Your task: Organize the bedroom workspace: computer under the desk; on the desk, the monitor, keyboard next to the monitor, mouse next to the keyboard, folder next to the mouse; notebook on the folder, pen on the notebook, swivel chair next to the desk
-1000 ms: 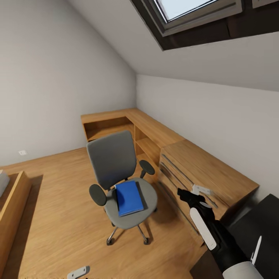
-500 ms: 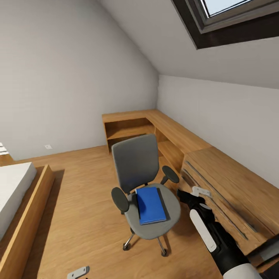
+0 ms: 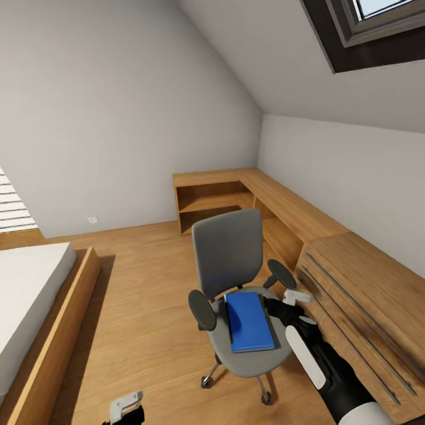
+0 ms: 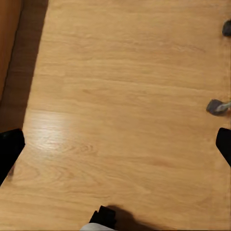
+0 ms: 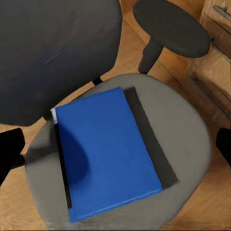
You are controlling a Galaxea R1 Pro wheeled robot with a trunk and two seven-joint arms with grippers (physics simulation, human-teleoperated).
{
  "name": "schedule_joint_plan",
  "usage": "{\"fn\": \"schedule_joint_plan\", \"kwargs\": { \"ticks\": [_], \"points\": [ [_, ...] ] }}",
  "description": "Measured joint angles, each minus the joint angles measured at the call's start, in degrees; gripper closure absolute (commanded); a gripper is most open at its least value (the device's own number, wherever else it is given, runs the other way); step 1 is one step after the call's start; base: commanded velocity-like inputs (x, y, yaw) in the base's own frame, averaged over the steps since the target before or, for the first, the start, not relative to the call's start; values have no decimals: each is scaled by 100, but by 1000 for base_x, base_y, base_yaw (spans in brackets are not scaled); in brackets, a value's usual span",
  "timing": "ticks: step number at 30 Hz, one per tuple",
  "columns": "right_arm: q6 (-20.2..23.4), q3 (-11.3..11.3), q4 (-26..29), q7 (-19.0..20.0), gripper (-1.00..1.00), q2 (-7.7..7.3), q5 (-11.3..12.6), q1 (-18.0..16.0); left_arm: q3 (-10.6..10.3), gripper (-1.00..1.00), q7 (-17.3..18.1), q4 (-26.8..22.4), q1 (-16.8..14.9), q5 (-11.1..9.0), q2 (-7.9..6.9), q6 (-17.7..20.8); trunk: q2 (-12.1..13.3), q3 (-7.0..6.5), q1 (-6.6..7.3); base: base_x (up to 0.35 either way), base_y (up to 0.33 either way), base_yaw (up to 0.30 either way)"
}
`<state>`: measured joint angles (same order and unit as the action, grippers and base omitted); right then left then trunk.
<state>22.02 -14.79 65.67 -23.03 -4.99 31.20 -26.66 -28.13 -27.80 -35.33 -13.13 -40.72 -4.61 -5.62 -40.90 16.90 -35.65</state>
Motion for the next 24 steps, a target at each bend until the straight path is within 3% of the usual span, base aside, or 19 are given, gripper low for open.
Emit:
{"fn": "schedule_joint_plan", "kwargs": {
  "ticks": [1, 3, 6, 7, 8, 9, 10, 13, 16, 18, 19, 24],
  "points": [
    [-161, 47, -495, 693, -100, -21, -8, 0, 0, -100, -110, -623, 1, 3, -40, 17, -38, 17, -22, 0, 0, 0],
    [-502, 94, -910, 1174, -100, -52, -19, -7, -16, -100, -462, -1633, 43, -6, -132, 255, -119, 53, -65, 0, 0, 0],
    [-698, 113, -1096, 1409, -100, -64, -19, -9, -27, -100, -919, -2640, 112, -72, -236, 854, -239, 107, -131, 0, 0, 0],
    [-764, 120, -1158, 1486, -100, -69, -20, -10, -30, -100, -1268, -3377, 162, -82, -342, 1423, -280, 124, -153, 0, 0, 0],
    [-789, 122, -1183, 1518, -100, -70, -17, -10, -24, -100, -1481, -3909, 189, -117, -420, 1758, -320, 143, -175, 0, 0, 0],
    [-819, 126, -1216, 1557, -100, -66, -11, -10, 215, -100, -1866, -4919, 224, -563, -548, 2283, -359, 160, -197, 0, 0, 0],
    [-823, 126, -1221, 1562, -100, -66, -6, -11, 331, -100, -1915, -5245, 231, -700, -562, 2361, -400, 179, -219, 0, 0, 0],
    [-830, 132, -1214, 1564, -100, -67, 10, -11, 474, -100, -1956, -5399, 236, -844, -572, 2443, -521, 233, -285, 0, 0, 0],
    [-882, 151, -1031, 1546, -100, -69, 22, -11, 546, -100, -1980, -5249, 238, -949, -585, 2467, -641, 287, -351, 0, 0, 0],
    [-883, 155, -875, 1544, -100, -87, 29, -11, 549, -100, -1984, -5183, 239, -959, -735, 2464, -721, 323, -395, 0, 0, 0],
    [-880, 261, -794, 1551, -100, -91, 37, -11, 540, -100, -1986, -5150, 239, -972, -814, 2461, -762, 341, -417, 0, 0, 0],
    [-886, 292, -779, 1550, -100, -87, 42, -11, 381, -100, -1989, -4935, 239, -958, -768, 2456, -962, 431, -527, 0, 0, 0]
  ]
}}
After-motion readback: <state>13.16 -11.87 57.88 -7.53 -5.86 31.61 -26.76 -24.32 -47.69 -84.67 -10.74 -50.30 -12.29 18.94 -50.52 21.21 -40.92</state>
